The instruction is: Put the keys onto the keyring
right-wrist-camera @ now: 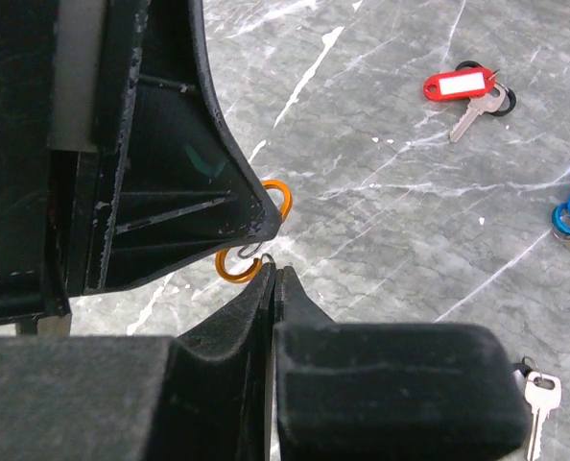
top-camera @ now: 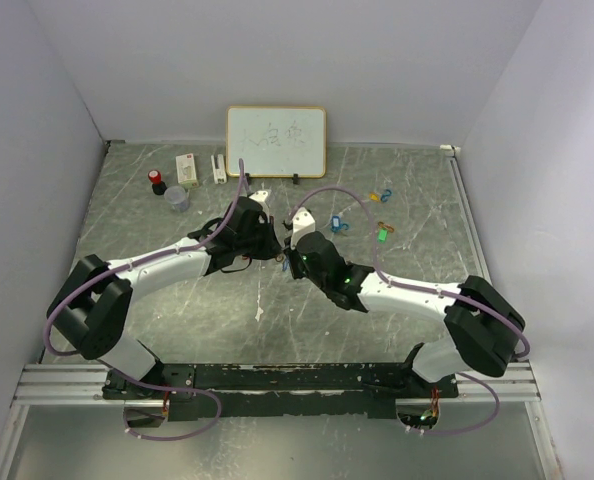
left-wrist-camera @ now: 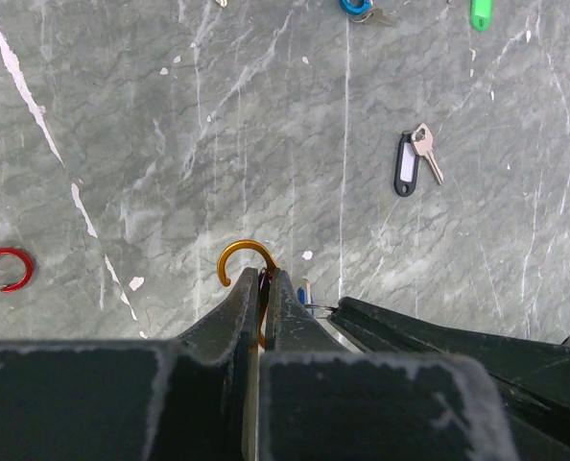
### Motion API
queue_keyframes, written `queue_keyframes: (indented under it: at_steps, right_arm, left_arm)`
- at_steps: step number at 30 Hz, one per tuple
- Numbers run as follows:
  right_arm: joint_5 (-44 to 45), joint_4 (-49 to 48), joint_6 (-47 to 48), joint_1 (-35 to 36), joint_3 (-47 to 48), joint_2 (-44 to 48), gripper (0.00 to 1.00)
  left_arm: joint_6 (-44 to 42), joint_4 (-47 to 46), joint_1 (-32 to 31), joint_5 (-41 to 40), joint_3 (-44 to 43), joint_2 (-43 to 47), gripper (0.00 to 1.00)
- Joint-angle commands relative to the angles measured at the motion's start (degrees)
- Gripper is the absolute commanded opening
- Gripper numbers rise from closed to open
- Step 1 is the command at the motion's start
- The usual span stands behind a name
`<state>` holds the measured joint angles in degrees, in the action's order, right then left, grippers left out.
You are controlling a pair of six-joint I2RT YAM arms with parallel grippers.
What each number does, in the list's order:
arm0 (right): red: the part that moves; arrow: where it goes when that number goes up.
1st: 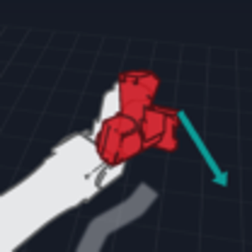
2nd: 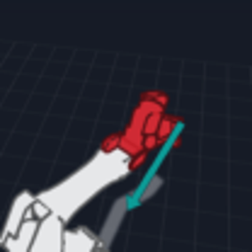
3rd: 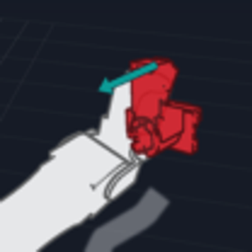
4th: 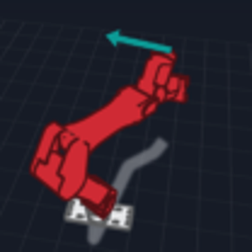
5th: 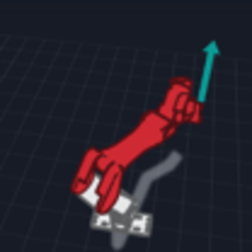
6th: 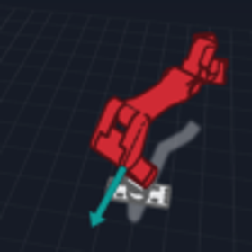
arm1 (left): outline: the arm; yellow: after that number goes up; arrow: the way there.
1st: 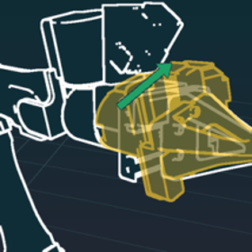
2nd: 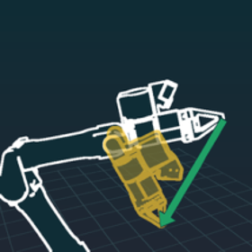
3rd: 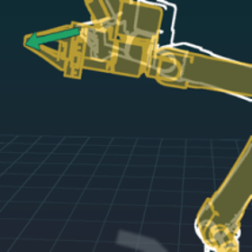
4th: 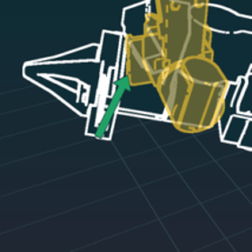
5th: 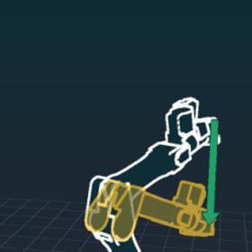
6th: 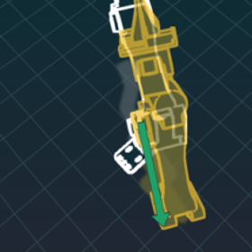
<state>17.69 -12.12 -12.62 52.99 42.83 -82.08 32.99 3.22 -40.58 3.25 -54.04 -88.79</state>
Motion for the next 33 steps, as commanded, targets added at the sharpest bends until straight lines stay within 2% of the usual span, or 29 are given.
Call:
queue_keyframes:
  at_steps: [1, 33]
  right_arm:
    - [1.4, -0.5, 0.1, 0.8, -0.8, 1.8, 0.0]
    - [2.4, -0.8, 0.8, 1.2, 0.0, -0.4, 0.0]
  left_arm:
    - [-0.6, -1.1, -0.3, -0.1, -1.9, -0.4, 0.07]
    - [-0.7, -1.8, -0.3, 1.8, -0.8, 1.4, 0.07]
